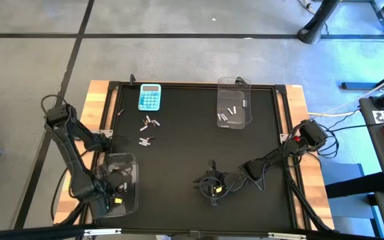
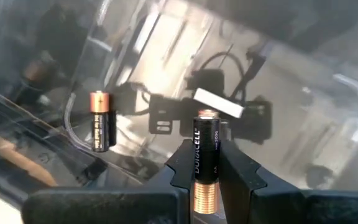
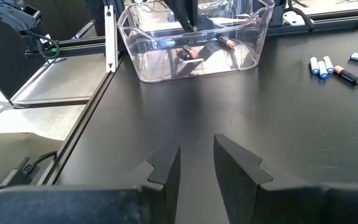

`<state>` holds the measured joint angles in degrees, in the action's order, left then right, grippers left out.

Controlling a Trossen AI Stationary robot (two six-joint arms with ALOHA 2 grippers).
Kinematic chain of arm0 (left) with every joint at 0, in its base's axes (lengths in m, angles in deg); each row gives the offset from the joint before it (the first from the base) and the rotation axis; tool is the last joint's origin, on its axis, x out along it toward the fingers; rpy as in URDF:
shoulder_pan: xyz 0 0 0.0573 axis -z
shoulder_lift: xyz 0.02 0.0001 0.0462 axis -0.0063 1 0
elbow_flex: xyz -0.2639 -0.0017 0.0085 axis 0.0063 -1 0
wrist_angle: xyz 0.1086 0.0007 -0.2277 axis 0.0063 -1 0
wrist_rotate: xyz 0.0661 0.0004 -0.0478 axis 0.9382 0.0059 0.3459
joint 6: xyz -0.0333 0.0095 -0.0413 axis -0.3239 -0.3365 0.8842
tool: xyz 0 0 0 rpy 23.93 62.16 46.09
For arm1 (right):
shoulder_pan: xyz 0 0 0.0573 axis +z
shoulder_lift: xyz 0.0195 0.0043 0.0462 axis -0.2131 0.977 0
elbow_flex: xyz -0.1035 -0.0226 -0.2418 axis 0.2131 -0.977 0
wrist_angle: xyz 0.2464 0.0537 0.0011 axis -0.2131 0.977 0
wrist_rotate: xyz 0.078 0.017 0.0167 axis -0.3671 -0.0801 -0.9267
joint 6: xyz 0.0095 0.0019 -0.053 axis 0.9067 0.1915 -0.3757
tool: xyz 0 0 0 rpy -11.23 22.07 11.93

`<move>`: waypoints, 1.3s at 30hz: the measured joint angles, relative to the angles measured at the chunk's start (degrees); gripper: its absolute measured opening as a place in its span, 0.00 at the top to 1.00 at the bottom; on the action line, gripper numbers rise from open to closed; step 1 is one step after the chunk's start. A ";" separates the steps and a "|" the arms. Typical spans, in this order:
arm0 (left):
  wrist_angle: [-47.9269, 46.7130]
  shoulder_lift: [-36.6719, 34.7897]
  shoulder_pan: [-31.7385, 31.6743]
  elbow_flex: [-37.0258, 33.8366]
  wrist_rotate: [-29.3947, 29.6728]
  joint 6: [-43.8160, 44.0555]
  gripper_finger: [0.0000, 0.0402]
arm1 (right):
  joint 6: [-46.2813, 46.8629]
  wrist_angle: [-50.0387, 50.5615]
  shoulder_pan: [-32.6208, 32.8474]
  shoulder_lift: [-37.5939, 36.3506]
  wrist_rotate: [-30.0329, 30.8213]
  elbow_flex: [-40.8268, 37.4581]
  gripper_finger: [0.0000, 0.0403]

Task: Sort batteries
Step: Put the black battery into the bottom transparent bin, then put the white battery into the top transparent bin

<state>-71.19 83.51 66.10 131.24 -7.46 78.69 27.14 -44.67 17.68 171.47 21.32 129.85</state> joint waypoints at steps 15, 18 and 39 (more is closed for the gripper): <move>11.08 -0.09 -5.25 -12.09 -6.57 -4.84 0.91 | -0.02 0.02 0.00 0.00 0.00 0.00 0.75; 10.32 -0.09 -5.30 -12.03 -7.00 -5.59 0.87 | -0.02 0.02 0.00 0.00 -0.02 0.00 0.75; -3.08 -16.79 -6.96 0.52 24.00 -16.73 0.59 | -0.04 0.00 -0.04 0.00 3.32 0.00 0.75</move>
<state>-74.28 66.72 59.14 131.76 16.54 61.95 27.09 -44.67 17.63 171.47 24.64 129.85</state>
